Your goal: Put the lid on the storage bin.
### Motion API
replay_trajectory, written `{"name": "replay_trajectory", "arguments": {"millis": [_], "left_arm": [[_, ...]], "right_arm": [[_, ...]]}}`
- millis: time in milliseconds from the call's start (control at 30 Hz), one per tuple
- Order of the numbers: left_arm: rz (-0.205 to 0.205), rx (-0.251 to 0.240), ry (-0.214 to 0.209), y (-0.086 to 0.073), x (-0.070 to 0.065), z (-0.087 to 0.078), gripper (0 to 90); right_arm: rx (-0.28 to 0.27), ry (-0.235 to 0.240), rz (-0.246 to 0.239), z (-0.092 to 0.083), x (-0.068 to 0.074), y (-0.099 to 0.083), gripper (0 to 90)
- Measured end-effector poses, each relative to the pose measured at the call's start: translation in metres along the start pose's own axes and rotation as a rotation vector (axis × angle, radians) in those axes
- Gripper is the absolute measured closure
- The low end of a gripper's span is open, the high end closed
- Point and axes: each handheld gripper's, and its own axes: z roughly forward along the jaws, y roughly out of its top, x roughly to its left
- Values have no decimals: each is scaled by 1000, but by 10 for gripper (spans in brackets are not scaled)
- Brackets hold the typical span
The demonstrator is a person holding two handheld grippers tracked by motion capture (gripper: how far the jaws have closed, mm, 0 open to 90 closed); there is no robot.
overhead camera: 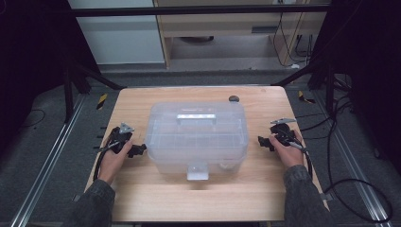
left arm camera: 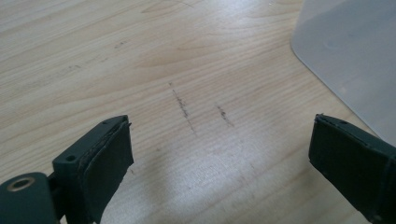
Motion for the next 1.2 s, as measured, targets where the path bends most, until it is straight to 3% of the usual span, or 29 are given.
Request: {"name": "replay_trajectory", "arguments": {"millis": [200,567,900,1200], "left_arm": [[-45,-13,1,-2,6,7,53],[-95,-12,-3,-5,12,18,55],[-89,-12,12,-5,12,20,41],[-96,3,18,-4,12,21,0]], "right_arm": [[2,-32,45,8,-5,-2,104],[-1,-38,97,18,-8,-4,85],[-45,-58,104,23,-6,-5,48],[-38,-83,129,24,-2,-5,25]]}}
